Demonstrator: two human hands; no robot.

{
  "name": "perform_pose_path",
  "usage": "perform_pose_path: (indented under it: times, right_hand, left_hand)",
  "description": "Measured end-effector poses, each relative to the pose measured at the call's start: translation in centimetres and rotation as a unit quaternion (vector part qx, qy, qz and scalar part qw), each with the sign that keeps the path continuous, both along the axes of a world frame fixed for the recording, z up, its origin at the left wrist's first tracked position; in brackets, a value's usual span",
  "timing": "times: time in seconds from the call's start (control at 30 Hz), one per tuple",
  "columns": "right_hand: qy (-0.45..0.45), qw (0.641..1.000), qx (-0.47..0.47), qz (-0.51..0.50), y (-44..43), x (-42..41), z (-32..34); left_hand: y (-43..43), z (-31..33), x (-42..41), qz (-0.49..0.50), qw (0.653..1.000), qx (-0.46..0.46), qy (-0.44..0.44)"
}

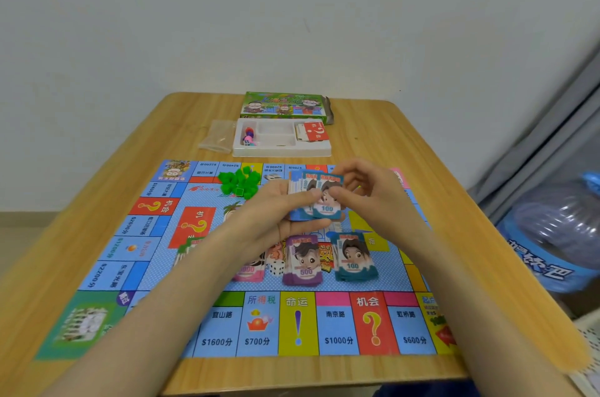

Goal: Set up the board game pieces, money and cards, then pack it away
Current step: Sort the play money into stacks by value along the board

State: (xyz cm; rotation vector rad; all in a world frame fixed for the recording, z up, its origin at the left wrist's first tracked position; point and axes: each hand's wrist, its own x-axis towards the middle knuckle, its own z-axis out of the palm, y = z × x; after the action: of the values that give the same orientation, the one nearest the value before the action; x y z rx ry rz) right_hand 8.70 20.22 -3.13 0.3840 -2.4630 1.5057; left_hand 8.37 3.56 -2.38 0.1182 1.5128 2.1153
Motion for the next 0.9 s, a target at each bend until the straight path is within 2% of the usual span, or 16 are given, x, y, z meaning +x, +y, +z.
perform_pose_path:
  times: [0.13, 0.3, 0.6, 0.77, 0.9]
  right_hand:
    - [0.006, 1.0, 0.003, -0.026, 0.1, -0.1, 0.0]
    - [0.01, 0.999, 0.022, -0.021, 0.2, -0.1, -0.2]
    - [-0.038, 0.998, -0.052, -0.006, 1.1, 0.4, 1.4]
    - [-0.112, 0.992, 0.041, 0.038, 2.2, 0.3, 1.5]
    - [-0.176, 0.969, 0.13, 0.111, 2.4, 0.4, 1.4]
  left_hand:
    - [0.0, -0.1, -0.2, -0.003, 0.999, 0.034, -0.022]
    - [0.0, -0.3, -0.2, 0.012, 1.0, -0.003, 0.006]
    - [-0.1, -0.1, -0.3, 0.079, 0.996, -0.031, 0.011]
    - [-0.3, -0.1, -0.3, 0.053, 0.998, -0.021, 0.02]
    - [-0.3, -0.1, -0.3, 0.046, 0.998, -0.021, 0.024]
